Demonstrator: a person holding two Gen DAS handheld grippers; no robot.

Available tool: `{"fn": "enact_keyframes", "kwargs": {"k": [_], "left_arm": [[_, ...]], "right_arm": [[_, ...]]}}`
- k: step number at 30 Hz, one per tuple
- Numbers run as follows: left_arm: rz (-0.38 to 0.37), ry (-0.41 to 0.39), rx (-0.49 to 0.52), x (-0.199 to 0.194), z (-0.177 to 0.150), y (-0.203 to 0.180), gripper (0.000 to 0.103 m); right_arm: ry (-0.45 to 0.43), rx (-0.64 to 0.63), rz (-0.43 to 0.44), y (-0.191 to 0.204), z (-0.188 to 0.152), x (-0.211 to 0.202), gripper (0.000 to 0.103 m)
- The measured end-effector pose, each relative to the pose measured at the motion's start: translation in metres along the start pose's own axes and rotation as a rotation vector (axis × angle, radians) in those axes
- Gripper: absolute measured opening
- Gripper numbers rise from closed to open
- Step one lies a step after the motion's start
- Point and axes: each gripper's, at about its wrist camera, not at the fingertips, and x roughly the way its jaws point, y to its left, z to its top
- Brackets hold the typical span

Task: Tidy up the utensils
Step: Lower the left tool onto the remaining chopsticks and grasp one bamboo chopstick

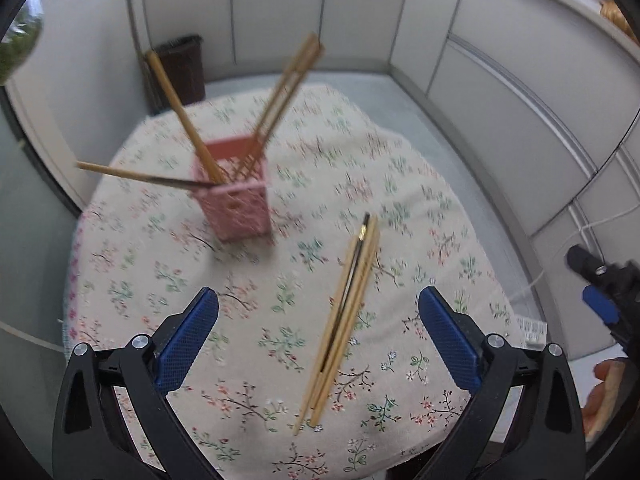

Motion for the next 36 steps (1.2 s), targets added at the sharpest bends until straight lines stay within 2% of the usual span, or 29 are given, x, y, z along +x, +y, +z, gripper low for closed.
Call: {"fn": "enact_keyframes", "kwargs": {"k": [8, 10, 12, 17, 21, 24, 26, 32, 36], "left_arm": [[0.033, 0.139, 0.071, 0.069, 0.022, -0.039, 0.095], [0.029, 0.213, 0.064, 0.095, 0.034, -0.045, 0.088], [0.026, 0.29, 0.045, 0.118, 0.042, -0.044, 0.068], [0.061, 0.381, -0.024, 0.158, 0.053, -0.022, 0.053], [0.086, 0.395, -0.028, 0.171, 0.056, -0.01, 0.045], [0.088, 0.389, -0.009, 0.176, 0.058, -0.011, 0.046], [0.101, 0.381, 0.01, 0.177, 0.06, -0.013, 0.042], [0.08, 0.389, 0.013, 0.178, 0.06, -0.016, 0.04], [0.082, 0.363, 0.023, 0.172, 0.062, -0.021, 0.039]], "right_arm": [[0.102, 0.099, 0.067, -0.021, 0.006, 0.013, 0.097], [0.114, 0.112, 0.074, -0.024, 0.008, 0.015, 0.097], [0.118, 0.112, 0.074, -0.025, 0.01, 0.016, 0.097], [0.148, 0.115, 0.1, -0.028, 0.013, 0.019, 0.097], [0.181, 0.133, 0.121, -0.029, 0.013, 0.024, 0.097], [0.189, 0.141, 0.124, -0.03, 0.012, 0.025, 0.097], [0.192, 0.141, 0.12, -0.03, 0.012, 0.026, 0.097], [0.212, 0.149, 0.111, -0.031, 0.011, 0.03, 0.097], [0.206, 0.141, 0.107, -0.031, 0.011, 0.03, 0.097]]}}
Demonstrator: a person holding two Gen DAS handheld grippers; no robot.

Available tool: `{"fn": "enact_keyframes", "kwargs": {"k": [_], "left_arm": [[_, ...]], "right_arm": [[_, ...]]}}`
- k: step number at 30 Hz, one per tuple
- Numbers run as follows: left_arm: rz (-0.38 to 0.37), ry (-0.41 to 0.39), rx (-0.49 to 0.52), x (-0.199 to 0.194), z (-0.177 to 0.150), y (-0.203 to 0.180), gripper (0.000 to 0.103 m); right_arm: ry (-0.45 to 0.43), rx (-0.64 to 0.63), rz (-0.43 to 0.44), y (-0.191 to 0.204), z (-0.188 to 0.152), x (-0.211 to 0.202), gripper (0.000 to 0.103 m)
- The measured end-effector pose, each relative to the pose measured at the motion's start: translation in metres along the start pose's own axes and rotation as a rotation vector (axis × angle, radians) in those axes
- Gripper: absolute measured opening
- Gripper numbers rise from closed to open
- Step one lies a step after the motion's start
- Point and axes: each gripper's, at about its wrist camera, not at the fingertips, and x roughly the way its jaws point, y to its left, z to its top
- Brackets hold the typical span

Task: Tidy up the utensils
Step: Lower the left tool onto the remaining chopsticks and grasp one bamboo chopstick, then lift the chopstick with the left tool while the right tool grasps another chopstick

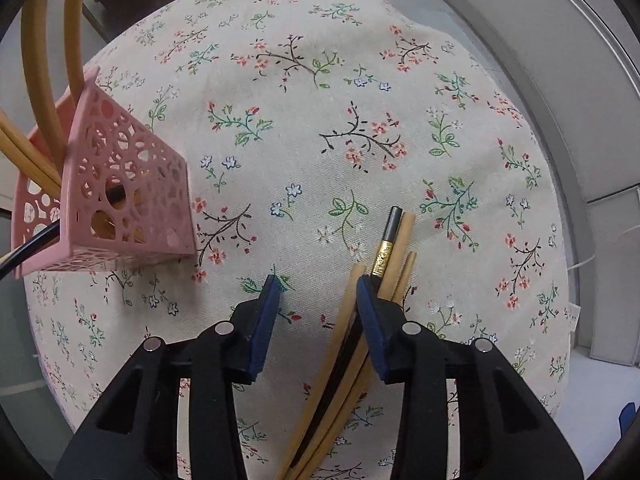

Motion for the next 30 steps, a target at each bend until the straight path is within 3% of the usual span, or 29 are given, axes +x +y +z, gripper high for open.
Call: {"fn": "enact_keyframes", "kwargs": {"k": [8, 10, 12, 14, 19, 24, 30], "left_arm": [[0.035, 0.028, 0.016, 0.013, -0.005, -0.002, 0.039], [0.034, 0.017, 0.044, 0.014, -0.006, -0.007, 0.033], [0.02, 0.015, 0.078, 0.013, -0.007, -0.017, 0.016], [0.01, 0.01, 0.087, 0.012, -0.012, -0.022, 0.009], [-0.039, -0.03, 0.062, 0.008, -0.026, -0.014, 0.007], [-0.058, -0.101, 0.077, -0.02, -0.06, 0.002, 0.007], [-0.096, -0.222, 0.085, -0.088, -0.112, 0.017, 0.007]], "right_arm": [[0.014, -0.007, -0.008, 0.0, 0.0, 0.003, 0.097], [0.017, -0.009, -0.005, 0.0, 0.0, 0.004, 0.097], [0.027, -0.006, -0.006, 0.0, -0.001, 0.007, 0.097], [0.046, 0.003, -0.008, 0.0, -0.002, 0.011, 0.097], [0.073, -0.005, -0.033, 0.004, -0.004, 0.024, 0.097], [0.097, -0.067, -0.076, 0.025, -0.004, 0.05, 0.097], [0.227, -0.053, -0.044, 0.055, -0.005, 0.105, 0.096]]}}
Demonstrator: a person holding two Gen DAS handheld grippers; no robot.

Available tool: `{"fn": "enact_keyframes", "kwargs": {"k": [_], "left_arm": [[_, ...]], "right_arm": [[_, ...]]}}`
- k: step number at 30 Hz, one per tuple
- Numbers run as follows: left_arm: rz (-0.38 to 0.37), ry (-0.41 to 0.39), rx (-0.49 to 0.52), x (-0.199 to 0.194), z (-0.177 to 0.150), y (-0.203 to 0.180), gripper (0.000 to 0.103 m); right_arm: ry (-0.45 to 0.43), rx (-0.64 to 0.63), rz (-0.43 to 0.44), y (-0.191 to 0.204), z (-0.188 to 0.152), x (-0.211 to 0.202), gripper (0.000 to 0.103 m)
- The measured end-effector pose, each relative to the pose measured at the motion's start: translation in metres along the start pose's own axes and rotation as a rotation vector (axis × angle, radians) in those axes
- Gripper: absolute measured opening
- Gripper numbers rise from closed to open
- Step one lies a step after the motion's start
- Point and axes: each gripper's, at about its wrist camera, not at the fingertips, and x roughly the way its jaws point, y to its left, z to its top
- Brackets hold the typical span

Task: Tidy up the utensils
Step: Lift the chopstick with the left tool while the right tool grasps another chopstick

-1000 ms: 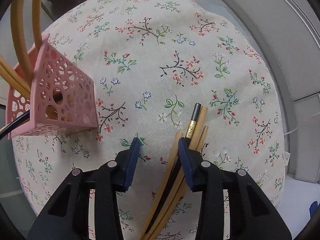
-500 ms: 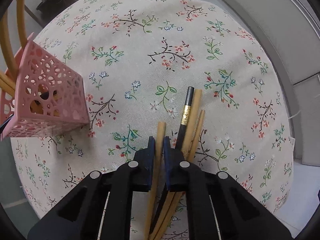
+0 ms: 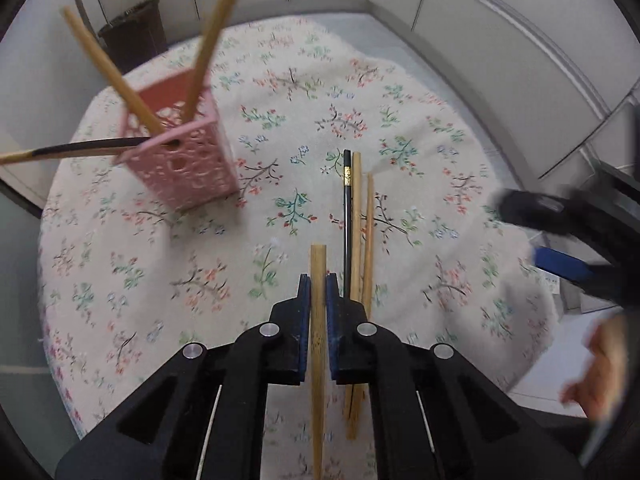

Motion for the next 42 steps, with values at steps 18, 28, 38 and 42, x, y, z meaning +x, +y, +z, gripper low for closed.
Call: {"fn": "enact_keyframes", "kwargs": {"k": [18, 28, 38, 42], "left_arm": [[-0.057, -0.186, -0.088, -0.073, -0.028, 0.049, 0.007], [-0.067, -0.177, -0.11, -0.078, -0.03, 0.064, 0.007], [-0.056, -0.178, -0.124, -0.08, -0.031, 0.067, 0.007], [-0.041, -0.186, -0.124, -0.084, -0.032, 0.068, 0.007]], "right_arm": [[0.053, -0.044, -0.097, 0.05, 0.027, 0.078, 0.051], [0.004, -0.103, -0.201, 0.072, 0.029, 0.096, 0.043], [-0.024, -0.202, -0.302, 0.087, 0.019, 0.104, 0.034], [-0.037, -0.235, -0.317, 0.091, 0.012, 0.103, 0.022]]}}
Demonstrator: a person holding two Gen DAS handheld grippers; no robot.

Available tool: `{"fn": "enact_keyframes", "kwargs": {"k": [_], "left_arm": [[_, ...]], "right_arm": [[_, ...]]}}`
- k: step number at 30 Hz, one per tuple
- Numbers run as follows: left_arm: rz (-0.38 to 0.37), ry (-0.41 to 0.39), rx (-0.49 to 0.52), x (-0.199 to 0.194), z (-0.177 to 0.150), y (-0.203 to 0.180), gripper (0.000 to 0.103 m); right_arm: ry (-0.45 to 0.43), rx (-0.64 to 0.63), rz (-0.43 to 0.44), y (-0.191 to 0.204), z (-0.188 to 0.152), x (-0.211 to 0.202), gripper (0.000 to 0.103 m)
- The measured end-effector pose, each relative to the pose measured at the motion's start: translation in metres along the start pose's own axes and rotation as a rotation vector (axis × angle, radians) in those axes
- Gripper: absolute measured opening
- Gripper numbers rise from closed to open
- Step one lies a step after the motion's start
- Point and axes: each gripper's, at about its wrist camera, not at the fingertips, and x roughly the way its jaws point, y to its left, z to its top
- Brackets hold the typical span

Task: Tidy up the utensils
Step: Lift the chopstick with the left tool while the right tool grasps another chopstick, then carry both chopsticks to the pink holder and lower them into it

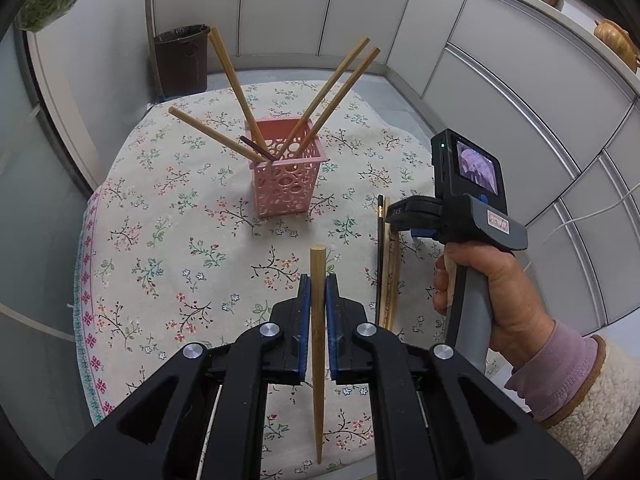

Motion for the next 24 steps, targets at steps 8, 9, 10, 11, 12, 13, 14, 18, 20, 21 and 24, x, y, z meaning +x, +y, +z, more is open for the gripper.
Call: {"fn": "enact_keyframes", "kwargs": {"k": [8, 9, 10, 11, 12, 13, 14, 18, 20, 21, 24], "left_arm": [[0.012, -0.053, 0.006, -0.017, 0.001, -0.004, 0.007], [0.014, -0.061, 0.009, -0.02, 0.0, -0.006, 0.007], [0.015, -0.067, 0.012, -0.023, 0.0, -0.007, 0.007], [0.017, -0.08, 0.015, -0.028, 0.0, -0.009, 0.007], [0.019, -0.095, 0.019, -0.033, 0.0, -0.011, 0.007], [0.02, -0.106, 0.022, -0.037, 0.0, -0.012, 0.007], [0.021, -0.12, 0.026, -0.043, 0.0, -0.014, 0.007], [0.025, -0.149, 0.028, -0.058, 0.0, -0.02, 0.007], [0.028, -0.163, 0.032, -0.066, 0.001, -0.022, 0.007], [0.03, -0.17, 0.034, -0.07, 0.003, -0.023, 0.007], [0.022, -0.197, 0.043, -0.085, 0.015, -0.028, 0.007]], "right_arm": [[-0.039, 0.011, 0.208, -0.02, -0.018, -0.041, 0.005], [-0.072, -0.013, 0.228, -0.021, -0.023, -0.059, 0.005], [-0.097, -0.034, 0.244, -0.021, -0.029, -0.074, 0.005], [-0.122, -0.054, 0.258, -0.02, -0.035, -0.088, 0.005], [-0.159, -0.084, 0.275, -0.022, -0.042, -0.11, 0.005], [-0.184, -0.103, 0.287, -0.022, -0.047, -0.123, 0.005], [-0.208, -0.123, 0.3, -0.022, -0.053, -0.138, 0.005], [-0.263, -0.212, 0.333, -0.033, -0.085, -0.186, 0.005], [-0.276, -0.233, 0.342, -0.039, -0.093, -0.201, 0.005], [-0.285, -0.242, 0.348, -0.041, -0.094, -0.21, 0.005], [-0.314, -0.238, 0.37, -0.052, -0.092, -0.237, 0.005]]}}
